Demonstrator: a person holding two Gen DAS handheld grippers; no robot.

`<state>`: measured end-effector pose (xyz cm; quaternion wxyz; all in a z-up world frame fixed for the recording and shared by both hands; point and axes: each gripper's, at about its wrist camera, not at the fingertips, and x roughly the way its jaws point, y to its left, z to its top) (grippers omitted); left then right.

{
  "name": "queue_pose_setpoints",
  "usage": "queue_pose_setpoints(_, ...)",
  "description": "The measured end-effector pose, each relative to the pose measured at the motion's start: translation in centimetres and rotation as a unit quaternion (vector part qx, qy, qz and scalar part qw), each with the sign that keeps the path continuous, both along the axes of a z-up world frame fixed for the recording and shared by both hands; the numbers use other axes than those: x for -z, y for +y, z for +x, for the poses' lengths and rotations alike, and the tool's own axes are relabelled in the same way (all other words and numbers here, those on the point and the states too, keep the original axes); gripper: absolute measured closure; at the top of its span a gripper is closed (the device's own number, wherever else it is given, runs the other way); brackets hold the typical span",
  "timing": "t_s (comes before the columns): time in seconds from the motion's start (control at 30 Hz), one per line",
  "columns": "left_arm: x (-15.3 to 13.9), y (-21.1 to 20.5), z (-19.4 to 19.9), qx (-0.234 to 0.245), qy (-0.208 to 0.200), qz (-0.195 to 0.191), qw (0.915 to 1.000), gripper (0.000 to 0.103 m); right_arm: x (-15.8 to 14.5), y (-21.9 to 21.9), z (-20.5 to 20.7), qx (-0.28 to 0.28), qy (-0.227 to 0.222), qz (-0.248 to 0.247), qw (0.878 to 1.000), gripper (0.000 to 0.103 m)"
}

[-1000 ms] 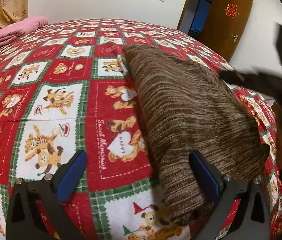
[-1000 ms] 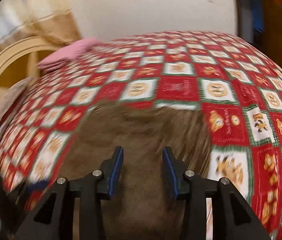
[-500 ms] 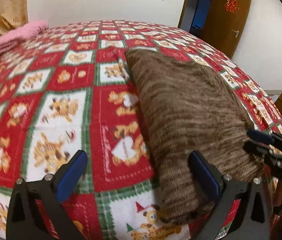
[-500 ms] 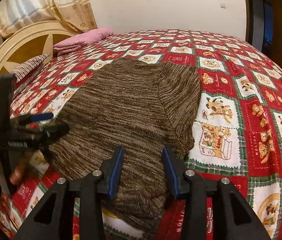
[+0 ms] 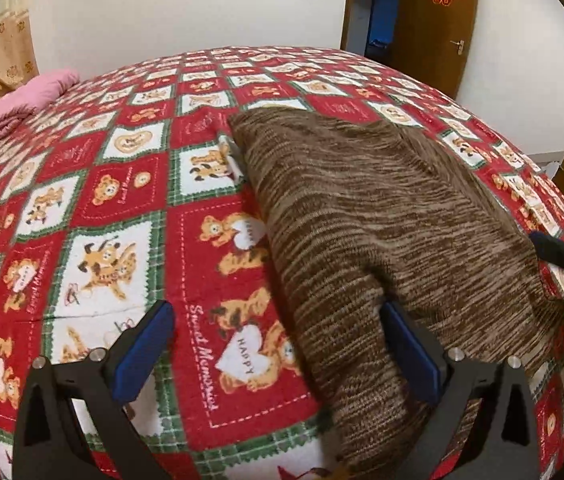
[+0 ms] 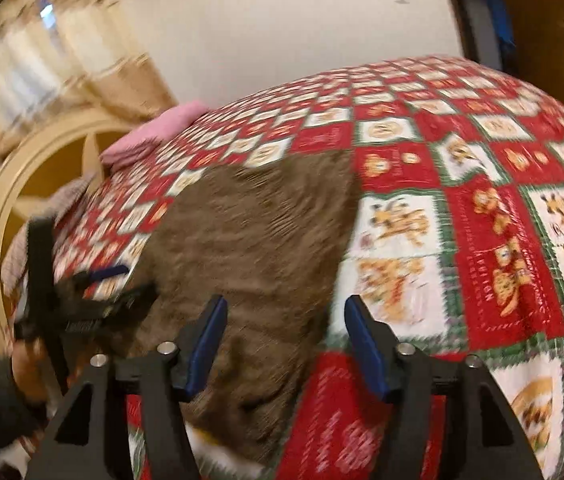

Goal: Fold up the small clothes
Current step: 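Press the folded brown sweater flat with both open tools, then grasp the folded sweater edge with the left tool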

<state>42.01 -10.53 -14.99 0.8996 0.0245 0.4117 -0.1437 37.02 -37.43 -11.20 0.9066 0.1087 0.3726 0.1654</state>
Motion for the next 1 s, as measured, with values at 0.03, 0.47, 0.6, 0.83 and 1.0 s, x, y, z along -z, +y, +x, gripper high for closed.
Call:
queue_pose_setpoints(0.03, 0.1, 0.1, 0.1, 0.001, 0.004, -0.007, 1.0000, 0.000, 0.2, -0.6, 0.9, 0.009, 0.007, 0.013, 1.000, 0.041)
queue_pose_setpoints(0.47, 0.7, 0.5, 0.3, 0.006, 0.019, -0.038, 0.9991, 0.000, 2.4, -1.4, 10.5, 0.042, 0.062, 0.062, 0.995, 0.041)
queue_pose_setpoints(0.6, 0.8, 0.6, 0.3, 0.010, 0.020, -0.046, 0.9987, 0.000, 2.7, -1.1, 12.2, 0.033, 0.063, 0.085, 0.994, 0.041)
queue_pose_setpoints(0.83, 0.6, 0.6, 0.4, 0.030, 0.021, -0.067, 0.9971, 0.003, 3.2, -0.6, 13.8, 0.014, 0.064, 0.115, 0.991, 0.041)
queue_pose_setpoints(1.0, 0.5, 0.4, 0.3, 0.055, 0.023, -0.090, 0.9942, 0.021, 3.6, 0.2, 14.0, -0.011, 0.080, 0.129, 0.988, 0.071)
